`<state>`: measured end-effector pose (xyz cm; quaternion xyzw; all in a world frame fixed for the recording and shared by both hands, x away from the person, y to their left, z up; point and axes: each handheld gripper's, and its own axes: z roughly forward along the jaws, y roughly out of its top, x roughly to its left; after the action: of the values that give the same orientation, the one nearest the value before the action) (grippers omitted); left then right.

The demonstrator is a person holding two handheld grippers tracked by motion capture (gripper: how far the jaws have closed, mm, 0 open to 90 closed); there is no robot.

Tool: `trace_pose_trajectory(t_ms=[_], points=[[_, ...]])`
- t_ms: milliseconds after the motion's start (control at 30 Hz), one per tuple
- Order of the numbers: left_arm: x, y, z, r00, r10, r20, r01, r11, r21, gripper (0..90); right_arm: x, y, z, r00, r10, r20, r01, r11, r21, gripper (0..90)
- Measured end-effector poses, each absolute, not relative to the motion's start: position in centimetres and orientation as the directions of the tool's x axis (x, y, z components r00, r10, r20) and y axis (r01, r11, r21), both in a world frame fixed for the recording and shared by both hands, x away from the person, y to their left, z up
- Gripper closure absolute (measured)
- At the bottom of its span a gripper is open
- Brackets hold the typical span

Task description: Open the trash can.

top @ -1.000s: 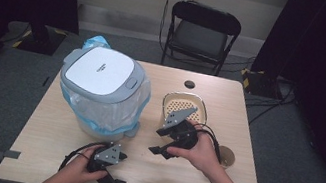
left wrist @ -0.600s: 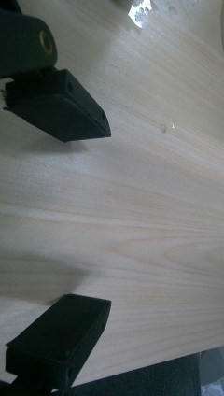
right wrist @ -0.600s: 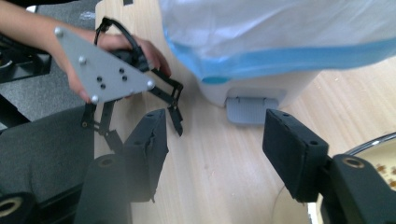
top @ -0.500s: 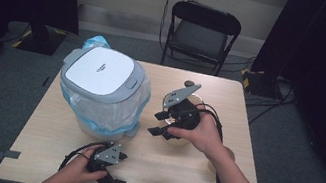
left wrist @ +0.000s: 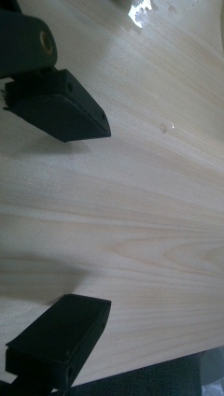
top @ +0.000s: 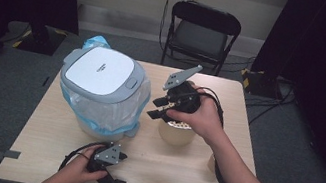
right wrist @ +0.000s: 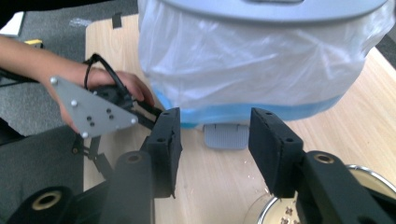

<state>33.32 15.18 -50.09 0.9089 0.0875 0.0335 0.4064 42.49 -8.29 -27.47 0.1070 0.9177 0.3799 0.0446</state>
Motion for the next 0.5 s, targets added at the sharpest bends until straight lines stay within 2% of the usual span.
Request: trace_pose_trajectory(t_ms=[333, 500], points=[[33.3, 15.2, -50.1, 0.982, 0.186, -0.010, 0.131, -0.654, 0.745, 14.1, 43.5, -7.2, -26.1, -0.972, 0.234, -0.001, 0.165, 0.686, 0.708, 68.5], [33.3, 15.2, -50.1, 0.983, 0.185, -0.009, 0.130, -0.655, 0.744, 14.1, 44.4, -6.8, -26.0, -0.964, 0.265, -0.003, 0.182, 0.670, 0.720, 72.0]])
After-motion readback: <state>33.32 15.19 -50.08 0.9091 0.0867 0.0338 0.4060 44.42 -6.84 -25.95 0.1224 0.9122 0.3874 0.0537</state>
